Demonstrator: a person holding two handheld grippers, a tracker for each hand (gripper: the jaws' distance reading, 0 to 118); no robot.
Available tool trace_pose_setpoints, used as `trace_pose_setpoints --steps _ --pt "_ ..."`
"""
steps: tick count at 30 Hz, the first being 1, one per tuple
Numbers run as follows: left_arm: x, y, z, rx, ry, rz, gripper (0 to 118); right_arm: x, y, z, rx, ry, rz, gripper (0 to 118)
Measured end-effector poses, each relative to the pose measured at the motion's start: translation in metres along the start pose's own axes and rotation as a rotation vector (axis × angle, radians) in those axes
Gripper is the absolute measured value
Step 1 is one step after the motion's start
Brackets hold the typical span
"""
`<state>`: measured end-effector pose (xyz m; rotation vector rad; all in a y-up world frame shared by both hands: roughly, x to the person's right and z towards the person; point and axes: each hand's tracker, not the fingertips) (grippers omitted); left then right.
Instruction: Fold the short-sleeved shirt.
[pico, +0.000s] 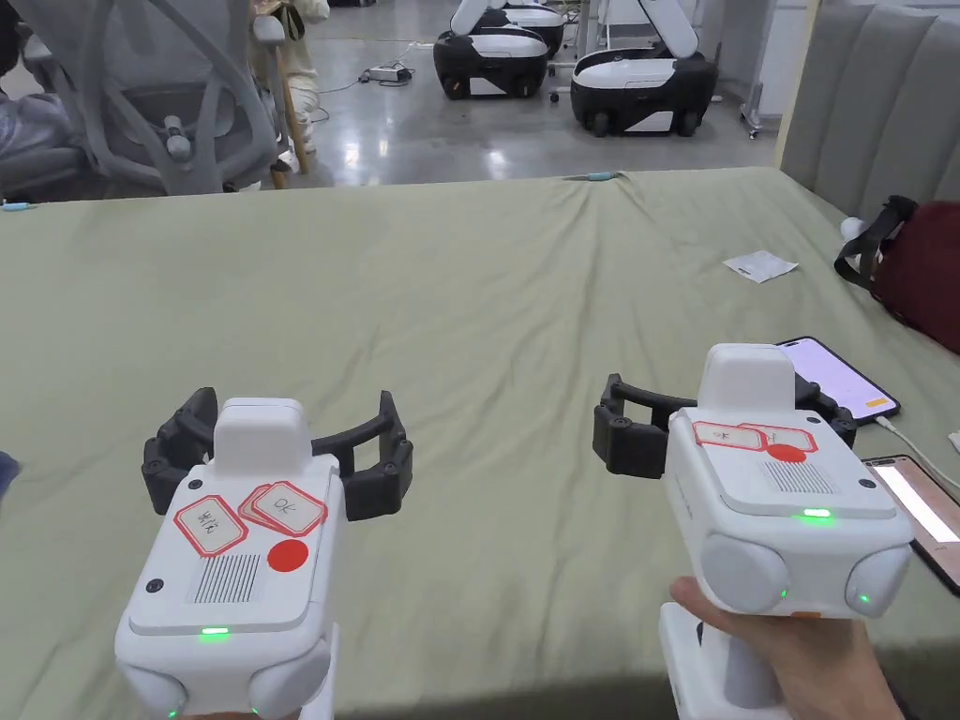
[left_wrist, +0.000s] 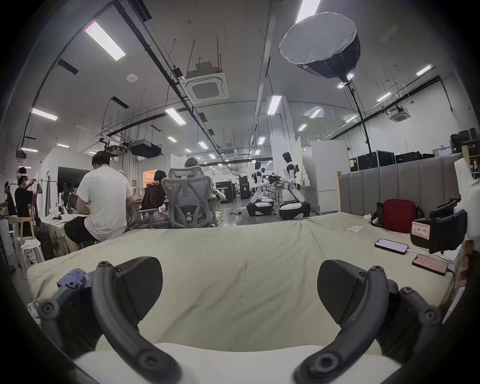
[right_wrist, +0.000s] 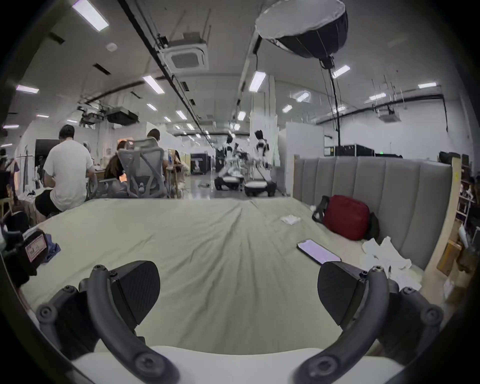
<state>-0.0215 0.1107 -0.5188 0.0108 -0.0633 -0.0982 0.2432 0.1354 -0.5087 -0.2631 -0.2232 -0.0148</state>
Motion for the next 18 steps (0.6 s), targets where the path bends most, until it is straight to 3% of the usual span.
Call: trace_pose_setpoints --steps 6,18 --pt "0.001 0.000 0.000 -0.001 0.002 -0.001 118 -0.005 0.001 0.003 -0.010 -0.008 -0.053 118" --pt "-0.001 -0.003 0.000 -0.005 0.012 -0.003 118 -0.014 0.000 0.003 0.024 -0.004 0.070 118"
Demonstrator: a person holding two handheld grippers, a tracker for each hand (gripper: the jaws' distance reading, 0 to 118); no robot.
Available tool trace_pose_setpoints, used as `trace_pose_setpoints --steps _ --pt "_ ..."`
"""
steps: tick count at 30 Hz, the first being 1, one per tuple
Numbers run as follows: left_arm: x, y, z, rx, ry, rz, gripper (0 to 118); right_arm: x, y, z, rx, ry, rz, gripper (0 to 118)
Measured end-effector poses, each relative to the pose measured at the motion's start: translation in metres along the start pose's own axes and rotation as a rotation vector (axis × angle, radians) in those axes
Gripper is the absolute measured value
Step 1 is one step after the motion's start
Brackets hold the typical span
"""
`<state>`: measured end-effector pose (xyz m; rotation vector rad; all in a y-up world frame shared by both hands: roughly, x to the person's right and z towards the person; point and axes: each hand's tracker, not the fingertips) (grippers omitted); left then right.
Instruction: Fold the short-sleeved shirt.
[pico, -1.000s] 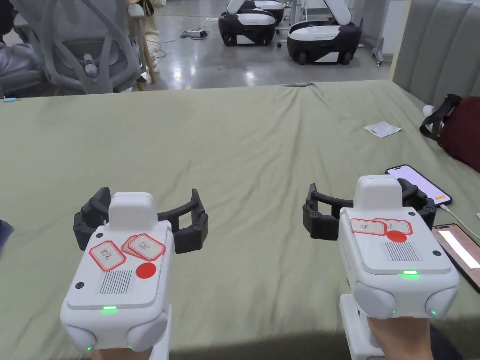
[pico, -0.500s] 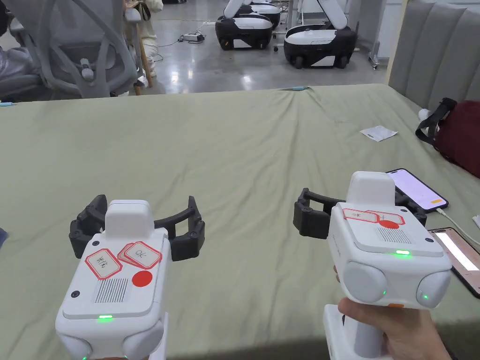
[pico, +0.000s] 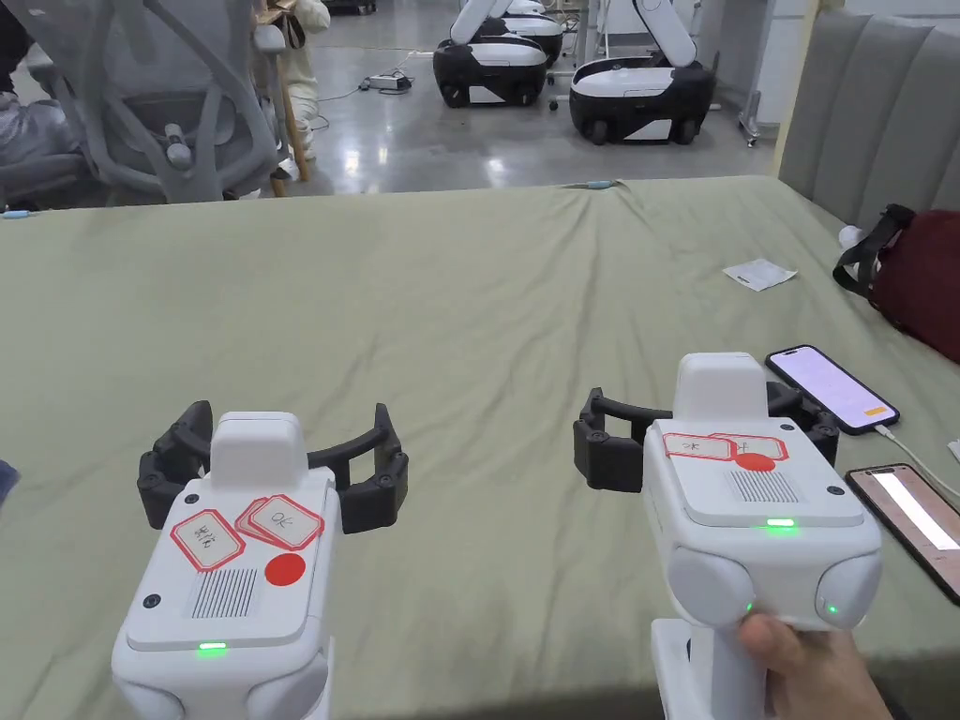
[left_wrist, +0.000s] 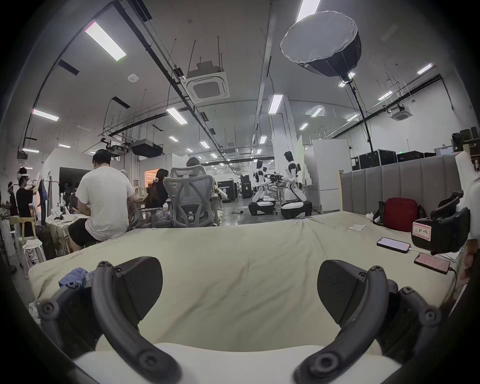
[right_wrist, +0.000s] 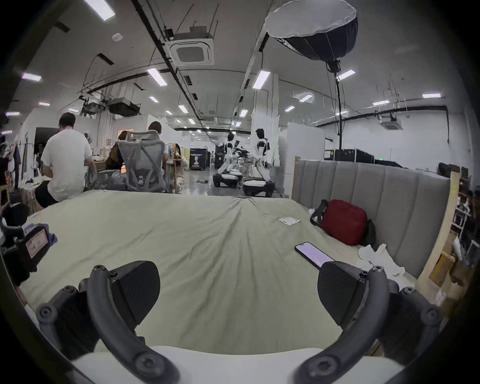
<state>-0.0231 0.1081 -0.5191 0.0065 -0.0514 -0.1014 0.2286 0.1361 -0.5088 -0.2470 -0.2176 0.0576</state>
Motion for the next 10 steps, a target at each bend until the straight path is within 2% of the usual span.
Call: trace_pose_setpoints --steps 4,6,7,10 --pt "-0.0008 -0.0005 0.0008 -0.003 0.002 0.001 118 0.0004 -0.0016 0.0007 -0.018 -0.013 -0.012 118" --pt "-0.0012 -0.0007 0.0009 -0.004 0.003 0.002 118 0.0024 -0.0055 0.0048 -0.005 0.031 -0.043 118" --pt "-0.0013 -0.0008 0.0008 -0.005 0.003 0.003 118 0.0026 -0.0062 0.0061 0.003 0.059 -0.037 118" --pt "-0.0015 -0.0009 0.0007 -0.005 0.005 0.006 118 -0.0031 -0.0044 0.0048 -0.010 0.031 0.020 118"
